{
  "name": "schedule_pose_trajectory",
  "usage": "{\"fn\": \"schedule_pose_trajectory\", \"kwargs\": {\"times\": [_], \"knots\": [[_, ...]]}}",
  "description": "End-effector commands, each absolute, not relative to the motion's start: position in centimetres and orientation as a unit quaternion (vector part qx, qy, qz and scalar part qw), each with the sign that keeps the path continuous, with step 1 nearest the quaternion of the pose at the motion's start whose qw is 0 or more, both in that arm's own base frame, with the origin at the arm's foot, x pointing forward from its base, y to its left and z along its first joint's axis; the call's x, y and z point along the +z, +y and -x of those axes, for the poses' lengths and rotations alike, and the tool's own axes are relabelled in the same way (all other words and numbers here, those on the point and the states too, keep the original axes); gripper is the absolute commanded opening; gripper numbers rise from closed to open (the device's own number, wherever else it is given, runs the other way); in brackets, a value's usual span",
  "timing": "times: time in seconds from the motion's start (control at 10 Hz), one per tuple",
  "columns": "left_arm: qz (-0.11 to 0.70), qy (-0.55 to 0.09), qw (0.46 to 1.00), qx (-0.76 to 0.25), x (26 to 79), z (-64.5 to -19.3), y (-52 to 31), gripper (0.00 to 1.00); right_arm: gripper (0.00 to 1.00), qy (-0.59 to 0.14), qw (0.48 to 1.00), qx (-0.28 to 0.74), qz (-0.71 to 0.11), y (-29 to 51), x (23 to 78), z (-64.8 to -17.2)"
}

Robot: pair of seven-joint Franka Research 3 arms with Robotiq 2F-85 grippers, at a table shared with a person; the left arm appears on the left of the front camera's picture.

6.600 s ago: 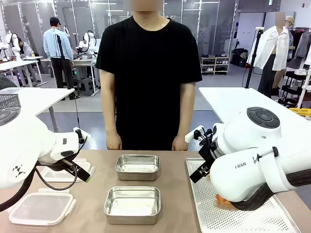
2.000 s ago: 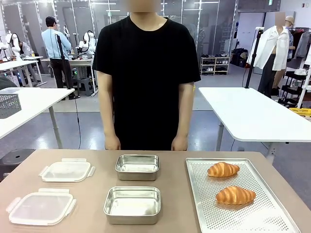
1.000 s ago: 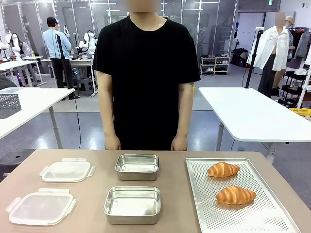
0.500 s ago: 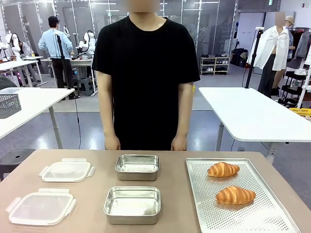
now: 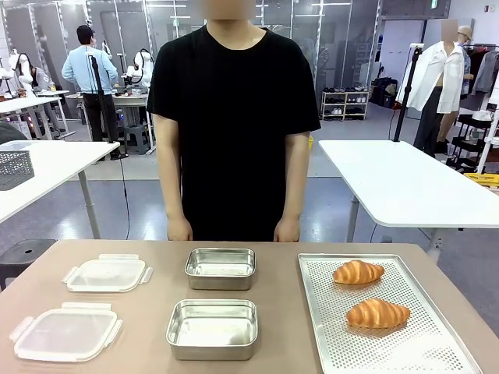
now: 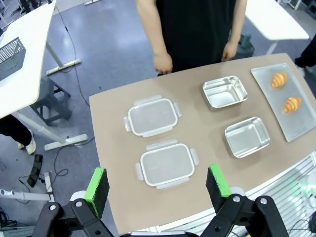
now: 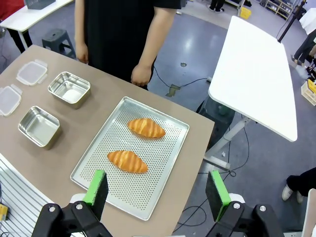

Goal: Place the bread into the airtight container.
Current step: Pick up a Butter Roll and place it into an empty Airtight Container.

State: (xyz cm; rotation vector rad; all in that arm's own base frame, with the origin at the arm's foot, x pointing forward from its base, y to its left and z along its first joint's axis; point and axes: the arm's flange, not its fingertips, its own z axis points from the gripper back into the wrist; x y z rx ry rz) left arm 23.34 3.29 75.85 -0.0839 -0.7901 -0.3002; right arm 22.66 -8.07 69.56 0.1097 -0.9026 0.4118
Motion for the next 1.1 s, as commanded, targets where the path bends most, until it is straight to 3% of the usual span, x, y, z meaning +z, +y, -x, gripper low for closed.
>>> {"fn": "schedule_pose_trajectory", "kwargs": {"times": [0.0,0.2,0.3,0.4,0.7,1.0], "knots": [[0.039,-0.383,0.912,-0.144,75.9,-23.3,3.4,1.0,1.0,-0.432,0.879,0.197,-0.05,-8.0,69.6,-22.7],[0.039,-0.383,0.912,-0.144,75.9,-23.3,3.4,1.0,1.0,-0.433,0.878,0.197,-0.053,-8.1,69.6,-22.7],[0.039,-0.383,0.912,-0.144,75.9,-23.3,3.4,1.0,1.0,-0.429,0.862,0.267,-0.035,-7.3,71.7,-22.0],[0.039,-0.383,0.912,-0.144,75.9,-23.3,3.4,1.0,1.0,-0.394,0.86,0.321,0.043,-4.5,71.6,-23.2],[0.039,-0.383,0.912,-0.144,75.9,-23.3,3.4,1.0,1.0,-0.307,0.822,0.461,0.137,4.0,68.9,-28.0],[0.039,-0.383,0.912,-0.144,75.9,-23.3,3.4,1.0,1.0,-0.242,0.797,0.533,0.151,8.5,63.7,-31.6]]}}
